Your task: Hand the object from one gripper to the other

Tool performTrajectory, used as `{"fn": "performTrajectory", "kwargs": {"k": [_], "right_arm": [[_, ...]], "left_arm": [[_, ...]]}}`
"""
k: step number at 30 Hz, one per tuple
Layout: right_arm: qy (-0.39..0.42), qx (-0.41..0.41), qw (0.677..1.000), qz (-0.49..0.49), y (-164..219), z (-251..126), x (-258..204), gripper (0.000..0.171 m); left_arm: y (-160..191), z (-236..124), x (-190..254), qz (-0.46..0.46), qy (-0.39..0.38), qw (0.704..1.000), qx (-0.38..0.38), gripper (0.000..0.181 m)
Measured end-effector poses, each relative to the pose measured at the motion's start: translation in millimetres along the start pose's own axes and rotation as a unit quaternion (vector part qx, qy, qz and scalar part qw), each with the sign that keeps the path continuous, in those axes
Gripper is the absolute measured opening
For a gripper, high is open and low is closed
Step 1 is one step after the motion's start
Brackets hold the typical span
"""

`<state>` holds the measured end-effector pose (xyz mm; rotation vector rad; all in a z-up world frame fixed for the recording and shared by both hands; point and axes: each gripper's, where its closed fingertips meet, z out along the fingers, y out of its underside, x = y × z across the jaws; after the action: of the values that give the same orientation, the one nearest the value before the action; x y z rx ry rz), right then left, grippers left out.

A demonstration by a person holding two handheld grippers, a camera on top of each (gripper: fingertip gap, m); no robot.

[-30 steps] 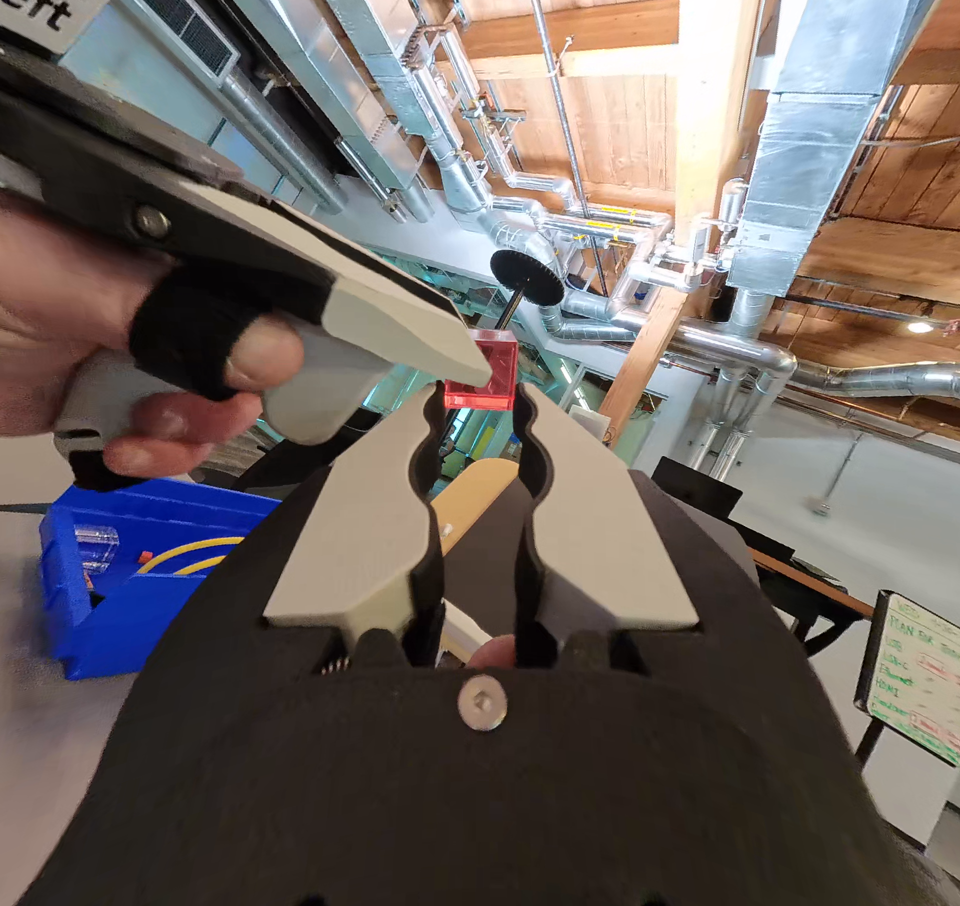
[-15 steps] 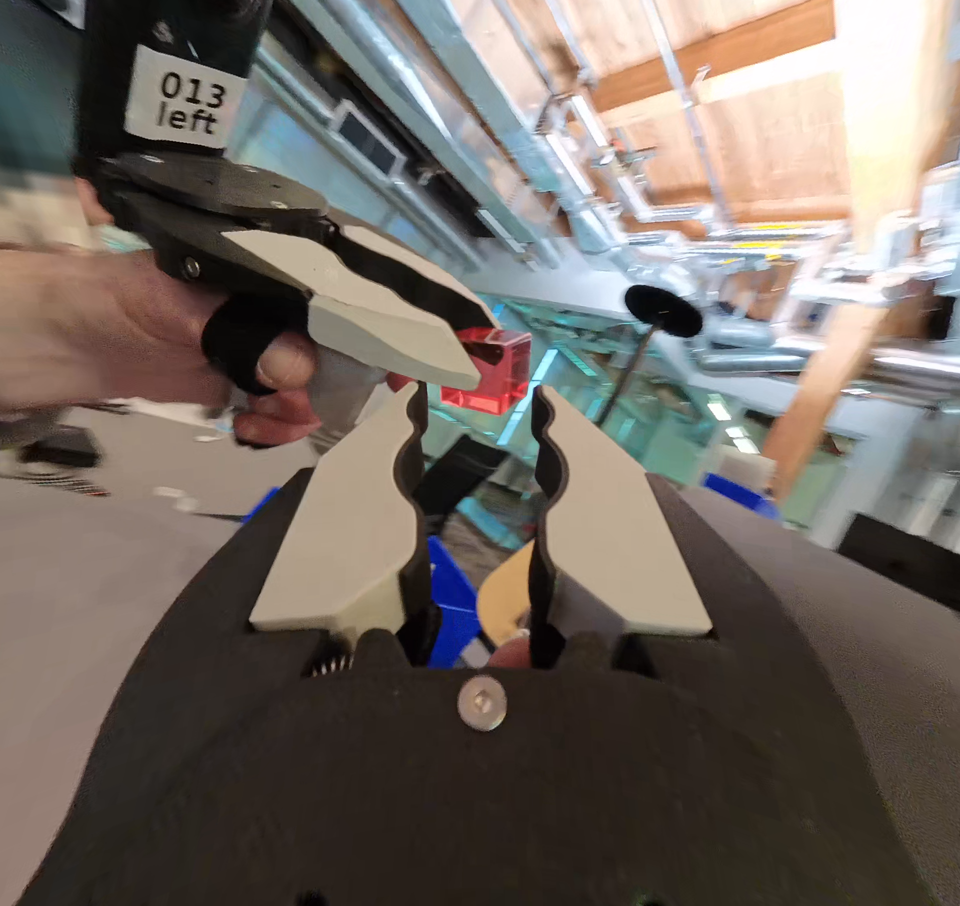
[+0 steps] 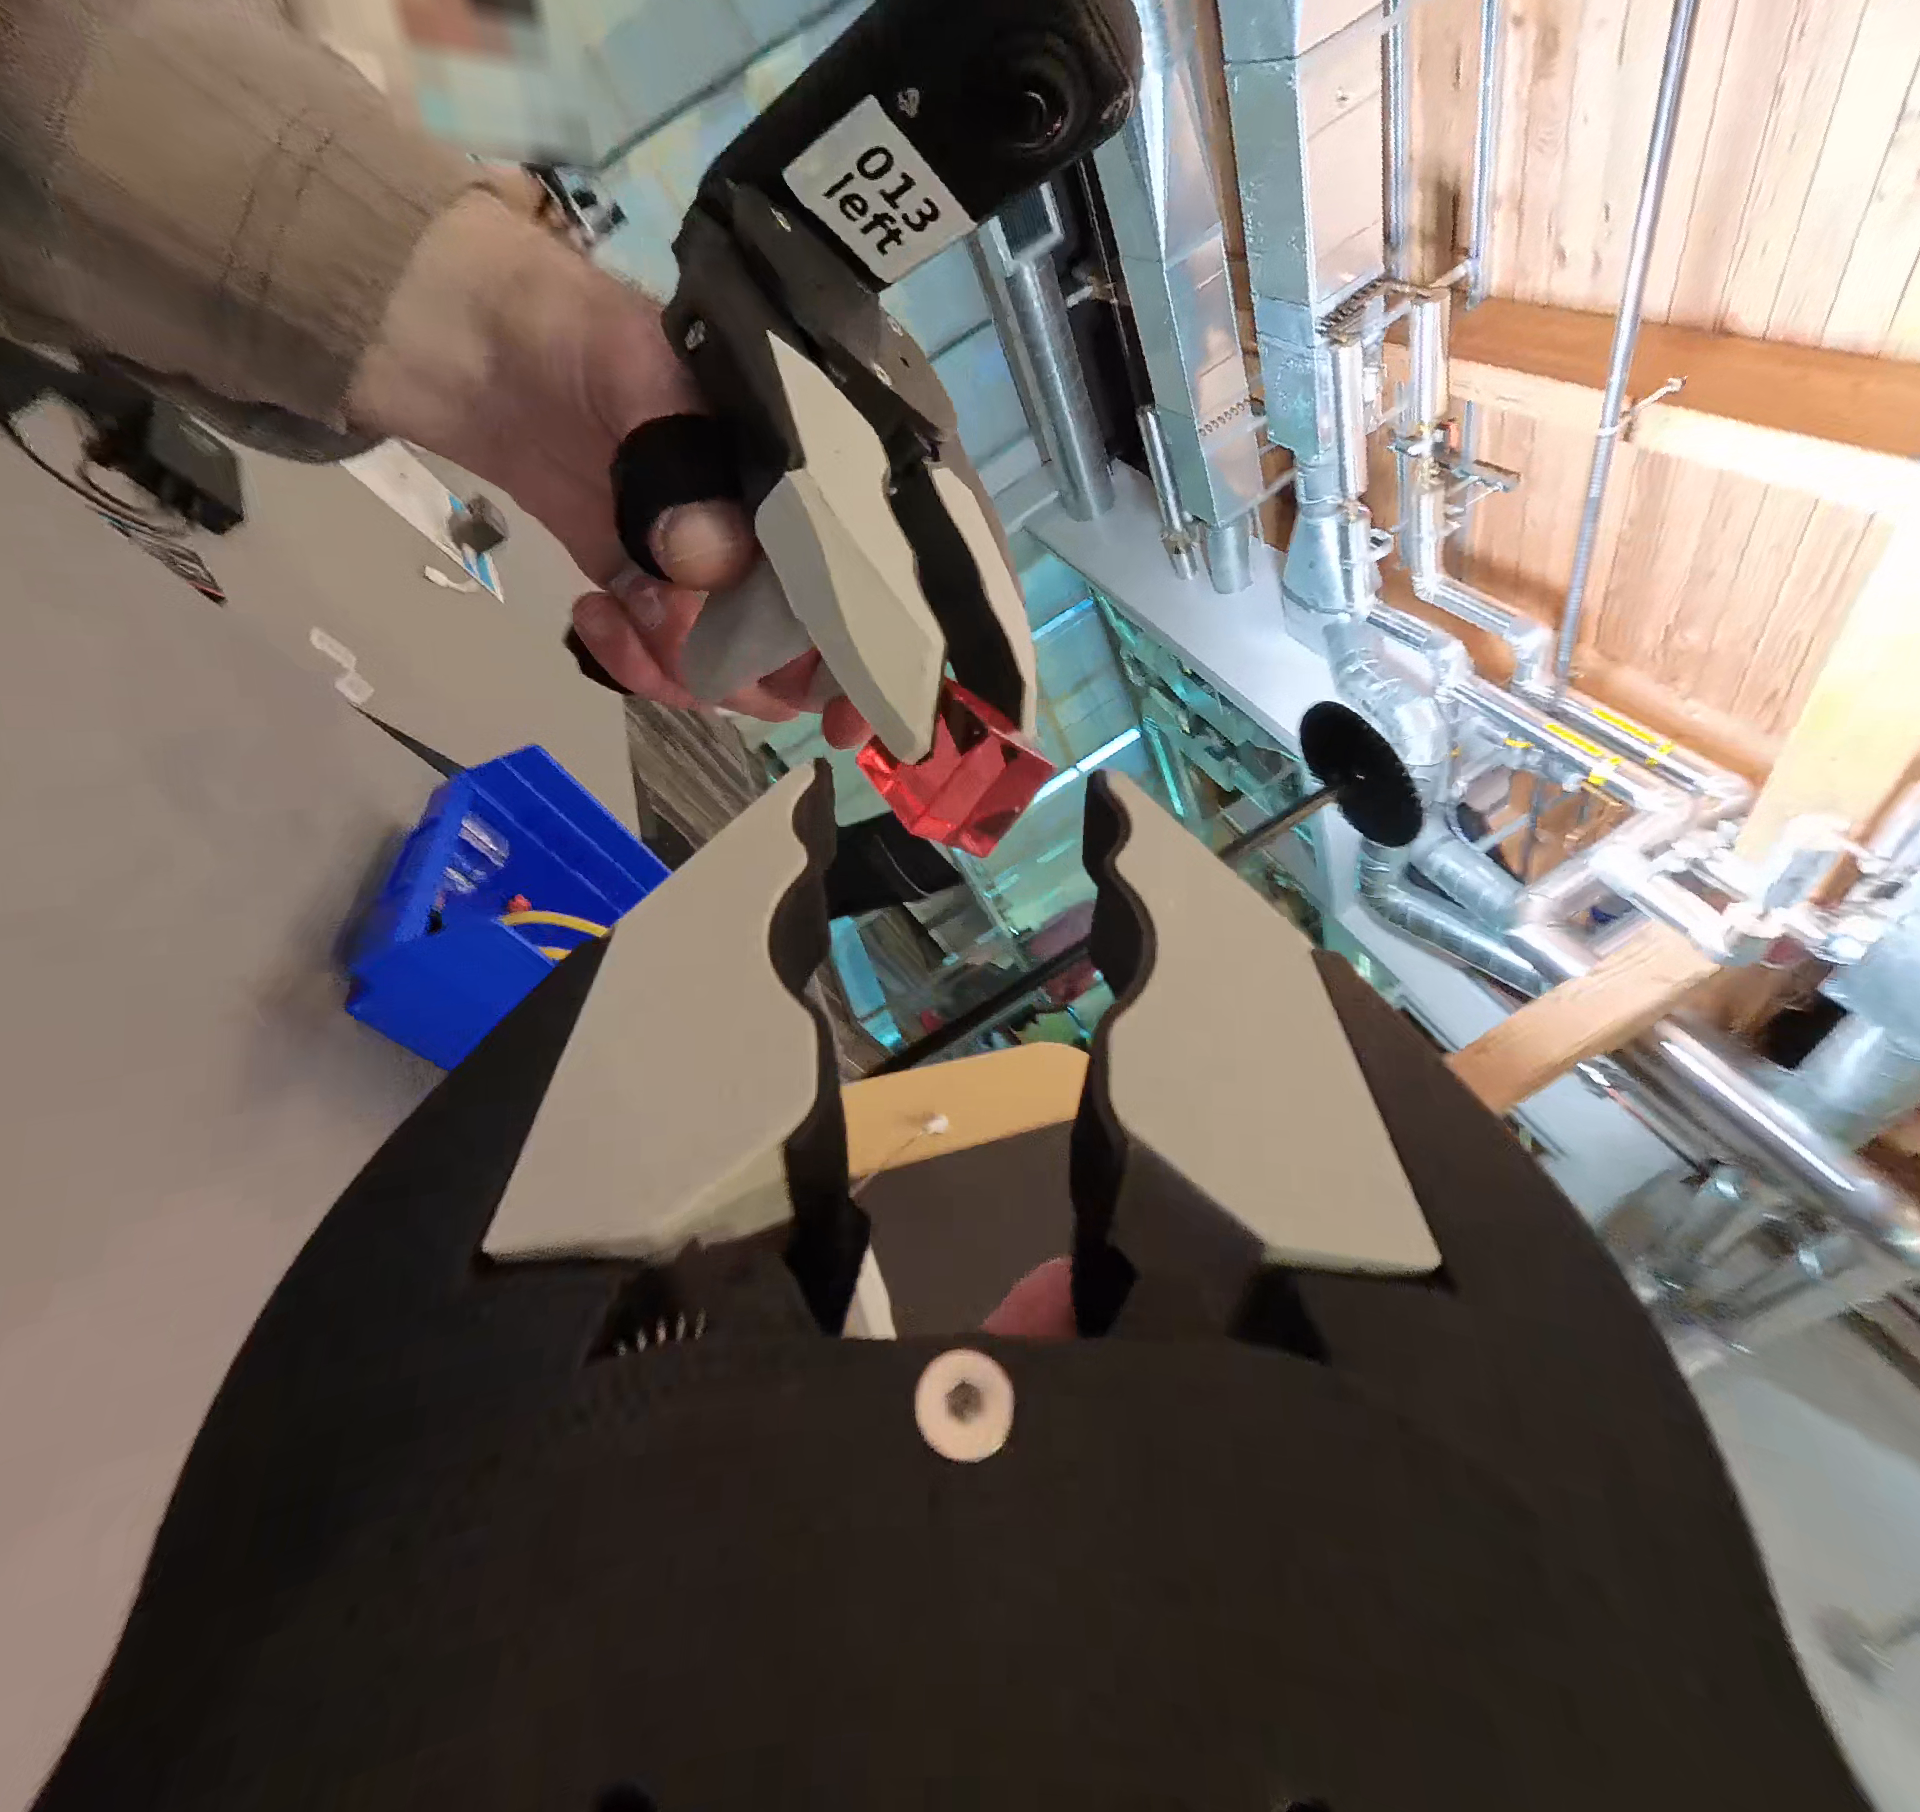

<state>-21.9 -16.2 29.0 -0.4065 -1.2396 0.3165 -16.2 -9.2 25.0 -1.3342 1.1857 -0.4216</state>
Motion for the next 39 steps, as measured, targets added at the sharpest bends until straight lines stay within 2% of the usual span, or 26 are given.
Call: {"fn": "performTrajectory", "kwargs": {"k": [4,10,20,26,30,39], "right_arm": [[0.026,-0.030,0.997,-0.065,4.3,2.0,2.2,0.042],[0.050,-0.051,0.993,-0.095,6.5,6.4,3.1,0.044],[0.054,-0.059,0.993,-0.081,8.2,11.0,0.1,0.037],[0.046,-0.062,0.995,-0.055,8.4,11.3,1.2,0.048],[0.038,-0.070,0.995,-0.055,11.5,12.2,-1.4,0.042],[0.042,-0.065,0.996,-0.033,9.6,12.2,1.9,0.042]], "left_arm": [[-1.7,3.2,5.0,-0.029,0.026,0.999,0.020,0.028],[-3.4,7.5,1.7,-0.074,0.031,0.995,0.059,0.027],[-0.5,9.2,2.0,-0.097,0.032,0.992,0.078,0.027],[-0.9,11.7,7.9,-0.085,0.038,0.993,0.076,0.027],[-0.6,14.9,8.6,-0.084,0.032,0.993,0.080,0.027],[-4.7,14.6,7.9,-0.086,0.028,0.991,0.102,0.027]]}}
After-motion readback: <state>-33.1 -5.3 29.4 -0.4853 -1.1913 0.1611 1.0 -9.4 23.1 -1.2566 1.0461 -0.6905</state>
